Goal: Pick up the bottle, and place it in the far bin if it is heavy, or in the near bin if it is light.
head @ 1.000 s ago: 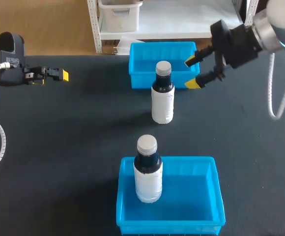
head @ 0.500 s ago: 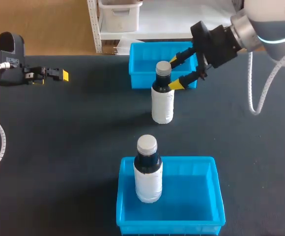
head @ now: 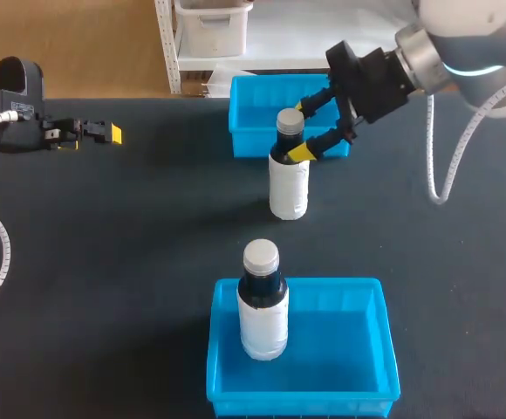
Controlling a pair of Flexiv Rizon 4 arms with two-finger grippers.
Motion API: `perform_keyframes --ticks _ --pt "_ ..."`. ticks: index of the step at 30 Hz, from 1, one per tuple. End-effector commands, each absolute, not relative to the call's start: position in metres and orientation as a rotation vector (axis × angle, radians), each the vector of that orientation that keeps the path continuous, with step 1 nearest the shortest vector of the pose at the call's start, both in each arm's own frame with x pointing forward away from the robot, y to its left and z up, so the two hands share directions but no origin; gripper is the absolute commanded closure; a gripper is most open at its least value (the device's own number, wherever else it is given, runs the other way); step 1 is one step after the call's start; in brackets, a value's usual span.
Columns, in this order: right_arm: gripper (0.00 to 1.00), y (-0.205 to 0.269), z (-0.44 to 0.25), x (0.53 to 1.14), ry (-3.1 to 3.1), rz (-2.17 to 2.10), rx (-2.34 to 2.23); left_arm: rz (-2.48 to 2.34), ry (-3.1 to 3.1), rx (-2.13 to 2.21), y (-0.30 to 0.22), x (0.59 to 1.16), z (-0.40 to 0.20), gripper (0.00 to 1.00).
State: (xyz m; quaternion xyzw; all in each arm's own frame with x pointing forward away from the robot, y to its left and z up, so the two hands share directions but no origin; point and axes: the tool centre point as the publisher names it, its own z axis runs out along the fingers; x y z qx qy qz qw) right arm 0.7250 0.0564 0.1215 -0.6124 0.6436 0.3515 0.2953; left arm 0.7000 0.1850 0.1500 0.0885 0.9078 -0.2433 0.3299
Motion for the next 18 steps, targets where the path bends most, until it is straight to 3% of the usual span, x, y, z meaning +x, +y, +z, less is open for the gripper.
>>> perform_keyframes --ticks 1,16,17,18 --pt "0.0 0.0603 0.1197 0.7267 1.702 0.945 -1.636 -0.636 2.374 0.231 0.185 0.7 0.15 0.0" --pt "0.0 0.0676 0.1189 0.7232 1.688 0.961 -1.658 -0.636 2.374 0.231 0.185 0.7 0.15 0.0" --pt "0.05 0.0677 0.1191 0.7233 1.687 0.962 -1.657 -0.636 2.374 0.231 0.185 0.7 0.15 0.0" --pt "0.16 0.0677 0.1192 0.7235 1.687 0.962 -1.657 -0.636 2.374 0.231 0.185 0.7 0.15 0.0"
